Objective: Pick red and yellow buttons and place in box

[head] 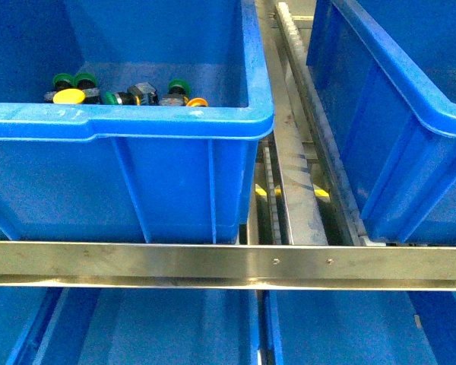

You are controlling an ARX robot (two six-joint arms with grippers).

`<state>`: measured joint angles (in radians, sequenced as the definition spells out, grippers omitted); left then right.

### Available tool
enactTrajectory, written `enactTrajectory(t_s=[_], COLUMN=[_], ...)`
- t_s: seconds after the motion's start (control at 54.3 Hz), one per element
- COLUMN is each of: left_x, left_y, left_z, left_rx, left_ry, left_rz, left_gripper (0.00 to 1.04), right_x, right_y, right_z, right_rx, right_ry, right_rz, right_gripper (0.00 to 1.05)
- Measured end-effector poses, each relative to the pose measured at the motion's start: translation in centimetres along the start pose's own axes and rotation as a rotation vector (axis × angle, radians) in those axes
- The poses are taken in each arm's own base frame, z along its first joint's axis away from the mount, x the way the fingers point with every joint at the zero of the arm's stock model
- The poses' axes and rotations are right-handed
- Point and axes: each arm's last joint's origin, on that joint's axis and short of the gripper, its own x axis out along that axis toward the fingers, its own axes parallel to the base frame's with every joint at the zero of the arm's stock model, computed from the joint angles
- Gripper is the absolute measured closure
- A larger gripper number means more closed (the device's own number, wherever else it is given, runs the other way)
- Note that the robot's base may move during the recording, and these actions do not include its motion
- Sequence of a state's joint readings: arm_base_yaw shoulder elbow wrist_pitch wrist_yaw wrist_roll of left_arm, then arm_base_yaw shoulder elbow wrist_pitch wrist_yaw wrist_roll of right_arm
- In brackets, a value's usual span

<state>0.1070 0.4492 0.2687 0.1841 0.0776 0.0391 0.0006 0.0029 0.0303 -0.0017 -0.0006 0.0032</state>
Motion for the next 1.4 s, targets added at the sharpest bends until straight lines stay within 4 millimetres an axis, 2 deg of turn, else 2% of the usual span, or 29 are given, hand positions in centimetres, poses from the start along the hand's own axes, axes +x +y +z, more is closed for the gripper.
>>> enactTrajectory(t_s=[0.129, 0.221, 0.331, 0.552, 0.644, 0.718, 0.81, 1.104, 1.399], left_x=[3.4, 6.1, 9.3, 17.4, 19.7, 22.3, 24.4, 29.1, 30.7], left_y=[0.5, 0.4, 0.1, -0.9, -1.6, -2.8, -3.8, -6.9, -9.7], left_z=[5.6, 8.2, 9.8, 9.2, 8.7, 8.1, 7.8, 7.2, 6.8], left_rx=[0.022, 0.018, 0.014, -0.01, -0.016, -0.026, -0.018, 0.035, 0.065], left_ry=[-0.045, -0.014, 0.062, 0.273, 0.347, 0.437, 0.485, 0.587, 0.676], left_rz=[-0.008, -0.017, -0.035, 0.027, 0.046, 0.048, 0.052, 0.122, 0.114], left_gripper=[0.08, 0.08, 0.08, 0.08, 0.08, 0.08, 0.08, 0.08, 0.08], right_x=[0.0, 0.0, 0.0, 0.0, 0.0, 0.0, 0.0, 0.0, 0.0], right_y=[0.0, 0.0, 0.0, 0.0, 0.0, 0.0, 0.0, 0.0, 0.0], right_z=[0.0, 0.0, 0.0, 0.0, 0.0, 0.0, 0.0, 0.0, 0.0], right_rx=[0.0, 0.0, 0.0, 0.0, 0.0, 0.0, 0.0, 0.0, 0.0], right_ry=[0.0, 0.0, 0.0, 0.0, 0.0, 0.0, 0.0, 0.0, 0.0], right_rz=[0.0, -0.001, 0.0, 0.0, 0.0, 0.0, 0.0, 0.0, 0.0], right_gripper=[0.07, 0.07, 0.07, 0.07, 0.07, 0.07, 0.07, 0.07, 0.07])
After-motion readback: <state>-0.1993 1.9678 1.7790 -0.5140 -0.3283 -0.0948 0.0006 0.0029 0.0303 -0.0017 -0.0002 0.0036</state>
